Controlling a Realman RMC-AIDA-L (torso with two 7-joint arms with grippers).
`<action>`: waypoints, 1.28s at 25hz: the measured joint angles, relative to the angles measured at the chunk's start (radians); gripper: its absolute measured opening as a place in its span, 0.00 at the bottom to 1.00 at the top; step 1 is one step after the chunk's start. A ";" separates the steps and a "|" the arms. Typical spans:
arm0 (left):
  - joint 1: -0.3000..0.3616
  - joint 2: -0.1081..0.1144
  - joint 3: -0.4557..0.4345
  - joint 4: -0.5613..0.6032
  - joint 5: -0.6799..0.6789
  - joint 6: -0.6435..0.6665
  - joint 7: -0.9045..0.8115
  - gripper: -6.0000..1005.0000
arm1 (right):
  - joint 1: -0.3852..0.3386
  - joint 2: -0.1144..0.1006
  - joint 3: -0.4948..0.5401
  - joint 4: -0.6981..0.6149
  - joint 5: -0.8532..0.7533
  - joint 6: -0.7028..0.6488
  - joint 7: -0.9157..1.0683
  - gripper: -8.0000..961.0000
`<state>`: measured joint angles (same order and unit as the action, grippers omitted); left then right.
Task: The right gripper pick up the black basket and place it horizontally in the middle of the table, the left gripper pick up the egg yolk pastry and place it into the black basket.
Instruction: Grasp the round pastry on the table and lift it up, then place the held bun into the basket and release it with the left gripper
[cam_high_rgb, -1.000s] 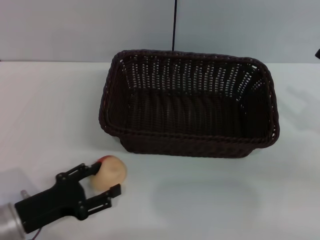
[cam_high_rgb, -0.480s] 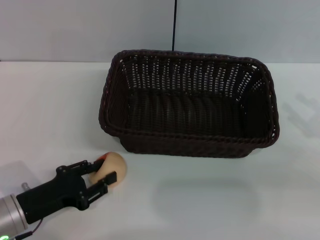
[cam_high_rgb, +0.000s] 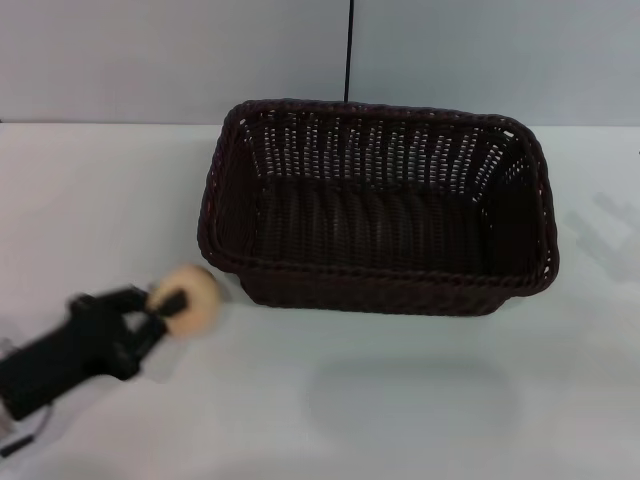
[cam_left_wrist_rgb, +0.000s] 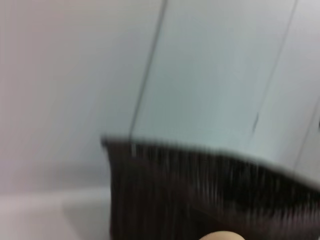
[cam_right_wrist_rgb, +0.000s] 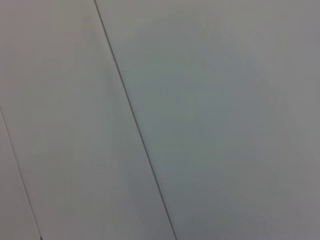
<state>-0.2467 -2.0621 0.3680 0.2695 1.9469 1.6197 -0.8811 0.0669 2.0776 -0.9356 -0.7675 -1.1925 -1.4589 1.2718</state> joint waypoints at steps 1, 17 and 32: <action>0.005 0.000 -0.032 0.022 -0.001 0.035 -0.011 0.22 | 0.000 0.000 0.001 0.004 0.000 -0.002 -0.001 0.60; -0.218 -0.010 -0.131 -0.121 -0.009 0.218 0.032 0.10 | 0.010 -0.001 0.014 0.034 0.002 -0.008 -0.003 0.60; -0.387 -0.009 -0.129 -0.359 -0.015 -0.071 0.208 0.33 | 0.006 -0.001 0.043 0.065 0.004 -0.009 -0.046 0.60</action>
<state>-0.6341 -2.0710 0.2390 -0.0894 1.9323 1.5482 -0.6731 0.0731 2.0770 -0.8929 -0.7027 -1.1890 -1.4683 1.2260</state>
